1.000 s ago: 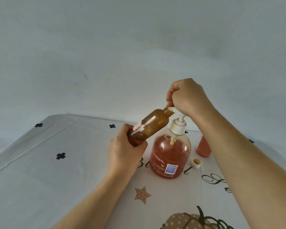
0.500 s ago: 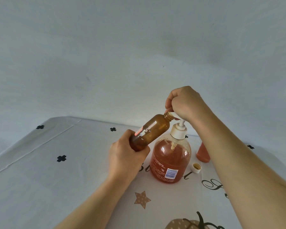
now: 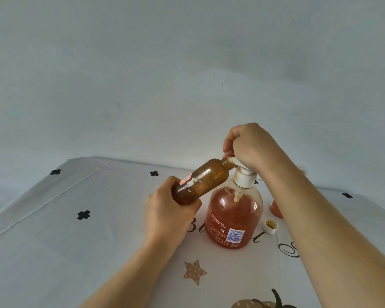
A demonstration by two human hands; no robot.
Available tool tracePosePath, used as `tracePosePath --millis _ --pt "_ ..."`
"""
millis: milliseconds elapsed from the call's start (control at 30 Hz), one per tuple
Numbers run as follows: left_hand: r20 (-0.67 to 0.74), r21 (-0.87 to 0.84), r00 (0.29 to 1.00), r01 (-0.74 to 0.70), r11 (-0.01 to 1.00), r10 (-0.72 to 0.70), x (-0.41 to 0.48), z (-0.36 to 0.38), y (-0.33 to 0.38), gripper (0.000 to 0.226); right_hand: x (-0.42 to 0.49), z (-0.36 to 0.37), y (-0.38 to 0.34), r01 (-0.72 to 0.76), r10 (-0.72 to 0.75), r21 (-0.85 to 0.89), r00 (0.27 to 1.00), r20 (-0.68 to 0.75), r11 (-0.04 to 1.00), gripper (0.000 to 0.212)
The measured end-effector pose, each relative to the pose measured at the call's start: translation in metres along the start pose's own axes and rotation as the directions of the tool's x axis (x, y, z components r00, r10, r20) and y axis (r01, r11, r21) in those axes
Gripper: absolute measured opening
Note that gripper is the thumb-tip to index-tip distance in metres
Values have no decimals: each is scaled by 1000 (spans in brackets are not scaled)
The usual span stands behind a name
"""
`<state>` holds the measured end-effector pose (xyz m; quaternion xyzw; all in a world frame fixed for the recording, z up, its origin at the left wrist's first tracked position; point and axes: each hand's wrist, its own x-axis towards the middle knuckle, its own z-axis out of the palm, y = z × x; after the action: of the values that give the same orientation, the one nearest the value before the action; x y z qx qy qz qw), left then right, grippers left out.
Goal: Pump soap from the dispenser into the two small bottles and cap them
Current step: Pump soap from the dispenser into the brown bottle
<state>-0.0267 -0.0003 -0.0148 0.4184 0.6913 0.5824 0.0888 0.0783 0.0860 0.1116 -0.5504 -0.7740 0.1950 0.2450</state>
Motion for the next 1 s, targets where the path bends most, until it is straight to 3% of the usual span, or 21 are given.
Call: tracePosePath --millis 200,400,833,1000 --pt "0 -1 1000 2 1000 -2 0 -1 3 25 -3 -1 -2 -20 19 10 1000 9 1000 34" --pt "25 -15 998 -50 999 51 -1 2 2 23 -2 -11 -8 28 -25 23 993 -111 999 28" --pt "46 -35 997 -61 997 63 0 3 -2 22 0 -9 -8 13 -13 -5 998 -63 1000 42" --pt "42 -34 997 -63 997 64 0 2 -2 24 -1 -10 -8 46 -47 -18 998 -49 999 32"
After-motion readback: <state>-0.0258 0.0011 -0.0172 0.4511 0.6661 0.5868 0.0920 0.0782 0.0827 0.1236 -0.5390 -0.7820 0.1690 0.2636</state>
